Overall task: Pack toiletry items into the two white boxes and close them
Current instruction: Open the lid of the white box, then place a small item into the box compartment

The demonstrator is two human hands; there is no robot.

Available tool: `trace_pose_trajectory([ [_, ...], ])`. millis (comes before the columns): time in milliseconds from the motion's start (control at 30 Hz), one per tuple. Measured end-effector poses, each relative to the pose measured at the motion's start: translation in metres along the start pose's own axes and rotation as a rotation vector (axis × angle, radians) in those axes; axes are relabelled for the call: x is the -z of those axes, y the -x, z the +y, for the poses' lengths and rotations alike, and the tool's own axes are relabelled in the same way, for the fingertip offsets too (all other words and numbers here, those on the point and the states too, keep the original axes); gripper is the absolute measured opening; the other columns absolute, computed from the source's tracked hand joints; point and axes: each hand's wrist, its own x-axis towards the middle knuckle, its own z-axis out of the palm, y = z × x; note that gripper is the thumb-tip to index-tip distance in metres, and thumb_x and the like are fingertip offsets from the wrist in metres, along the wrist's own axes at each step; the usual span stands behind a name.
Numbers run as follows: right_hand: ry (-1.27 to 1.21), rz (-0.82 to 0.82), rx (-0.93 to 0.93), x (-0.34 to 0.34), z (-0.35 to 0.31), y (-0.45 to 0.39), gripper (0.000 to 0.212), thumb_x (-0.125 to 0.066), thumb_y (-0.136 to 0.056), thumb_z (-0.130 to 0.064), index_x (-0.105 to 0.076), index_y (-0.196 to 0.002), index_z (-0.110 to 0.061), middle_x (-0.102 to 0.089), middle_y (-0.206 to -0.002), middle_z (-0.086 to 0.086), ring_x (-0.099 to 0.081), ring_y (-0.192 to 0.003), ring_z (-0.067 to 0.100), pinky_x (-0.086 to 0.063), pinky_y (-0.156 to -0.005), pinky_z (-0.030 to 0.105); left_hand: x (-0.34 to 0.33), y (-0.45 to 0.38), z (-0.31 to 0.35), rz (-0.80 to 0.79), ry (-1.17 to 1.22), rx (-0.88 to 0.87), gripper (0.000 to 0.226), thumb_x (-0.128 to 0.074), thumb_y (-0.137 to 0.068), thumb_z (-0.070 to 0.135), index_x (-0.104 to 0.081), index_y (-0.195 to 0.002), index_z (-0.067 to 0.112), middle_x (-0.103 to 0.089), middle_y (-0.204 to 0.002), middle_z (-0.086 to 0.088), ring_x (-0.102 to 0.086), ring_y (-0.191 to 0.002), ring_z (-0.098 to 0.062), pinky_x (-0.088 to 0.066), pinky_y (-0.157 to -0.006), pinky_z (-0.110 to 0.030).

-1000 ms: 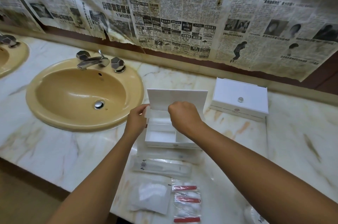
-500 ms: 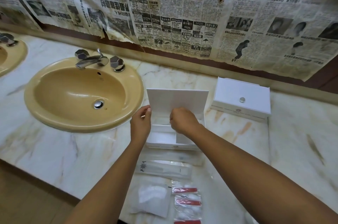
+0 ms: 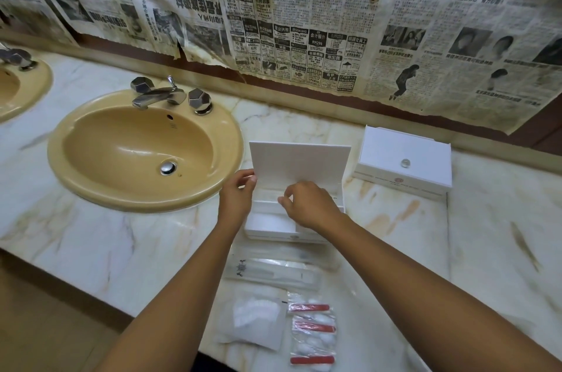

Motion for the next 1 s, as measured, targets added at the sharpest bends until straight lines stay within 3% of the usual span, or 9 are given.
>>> trace_pose_trajectory([
  [67, 0.001, 0.150, 0.081, 0.000, -0.007, 0.014, 0.032, -0.049, -0.096, -0.033, -0.064, -0.117, -0.015, -0.059, -0.116, 0.007, -0.053, -0.109, 0.026, -0.043, -0.094, 0.038, 0.000, 0.001, -0.001, -0.004, 0.003, -0.002, 0.019, -0.056, -0.096, 0.010, -0.067, -0.101, 0.024, -0.068, -0.097, 0.013, -0.061, -0.094, -0.002, -0.044, -0.079, -0.013],
  [167, -0.043, 0.211, 0.214, -0.008, -0.019, 0.042, 0.030, -0.051, -0.094, -0.027, -0.063, -0.119, -0.015, -0.059, -0.113, 0.005, -0.052, -0.107, 0.024, -0.042, -0.090, 0.036, 0.000, 0.002, -0.002, -0.012, 0.020, -0.006, 0.019, -0.055, -0.097, 0.010, -0.066, -0.103, 0.024, -0.068, -0.098, 0.012, -0.062, -0.095, -0.005, -0.045, -0.080, -0.015],
  [333, -0.016, 0.020, 0.269, -0.036, -0.028, 0.078, 0.029, -0.049, -0.092, -0.023, -0.063, -0.116, -0.014, -0.059, -0.111, 0.006, -0.057, -0.101, 0.027, -0.047, -0.082, 0.036, 0.003, 0.004, 0.001, -0.036, 0.010, 0.011, 0.018, -0.056, -0.098, 0.015, -0.065, -0.109, 0.025, -0.067, -0.105, 0.012, -0.062, -0.100, -0.007, -0.043, -0.075, -0.009],
  [467, 0.090, -0.128, 0.225, -0.055, -0.023, 0.085, 0.031, -0.054, -0.088, -0.021, -0.059, -0.117, -0.011, -0.056, -0.113, 0.010, -0.057, -0.100, 0.032, -0.045, -0.077, 0.036, 0.009, 0.014, 0.004, -0.055, 0.037, 0.059, 0.030, -0.055, -0.097, 0.015, -0.059, -0.124, 0.028, -0.063, -0.113, 0.013, -0.059, -0.096, 0.010, -0.044, -0.068, -0.004],
  [633, 0.164, -0.176, 0.229, -0.063, -0.021, 0.088, 0.020, -0.051, -0.089, -0.013, -0.055, -0.106, -0.005, -0.052, -0.107, 0.013, -0.057, -0.093, 0.035, -0.032, -0.065, 0.031, 0.015, 0.024, -0.004, -0.129, 0.035, -0.009, 0.040, -0.051, -0.097, 0.010, -0.054, -0.132, 0.030, -0.059, -0.123, 0.017, -0.055, -0.111, 0.011, -0.047, -0.087, -0.014],
  [733, 0.165, -0.160, 0.235, -0.063, -0.022, 0.087, 0.016, -0.050, -0.088, -0.007, -0.057, -0.102, -0.005, -0.053, -0.103, 0.012, -0.057, -0.090, 0.034, -0.032, -0.064, 0.031, 0.016, 0.025, -0.004, -0.146, 0.016, -0.025, 0.040, -0.048, -0.099, 0.008, -0.053, -0.132, 0.030, -0.055, -0.122, 0.027, -0.051, -0.113, 0.016, -0.043, -0.087, -0.007],
  [833, 0.177, -0.131, 0.242, -0.061, -0.022, 0.084, 0.013, -0.052, -0.087, -0.005, -0.060, -0.097, -0.006, -0.056, -0.097, 0.011, -0.058, -0.086, 0.032, -0.034, -0.063, 0.030, 0.017, 0.024, -0.004, -0.164, 0.021, -0.021, 0.041, -0.049, -0.099, 0.008, -0.053, -0.131, 0.033, -0.053, -0.124, 0.030, -0.051, -0.117, 0.012, -0.044, -0.088, -0.009],
  [933, 0.230, -0.123, 0.256, -0.056, -0.023, 0.083, 0.012, -0.051, -0.083, 0.001, -0.059, -0.080, -0.007, -0.048, -0.074, 0.006, -0.052, -0.071, 0.029, -0.032, -0.053, 0.028, 0.019, 0.023, -0.003, -0.180, 0.038, -0.010, 0.041, -0.049, -0.099, 0.007, -0.053, -0.130, 0.034, -0.052, -0.128, 0.027, -0.050, -0.121, 0.007, -0.044, -0.087, -0.006],
  [1000, 0.263, -0.131, 0.261, -0.050, -0.024, 0.083, 0.021, -0.049, -0.077, 0.008, -0.048, -0.065, -0.010, -0.037, -0.061, 0.002, -0.048, -0.066, 0.027, -0.029, -0.049, 0.027, 0.020, 0.023, -0.003, -0.185, 0.046, -0.008, 0.041, -0.049, -0.099, 0.006, -0.053, -0.130, 0.033, -0.053, -0.131, 0.021, -0.050, -0.122, 0.004, -0.045, -0.091, -0.010],
])
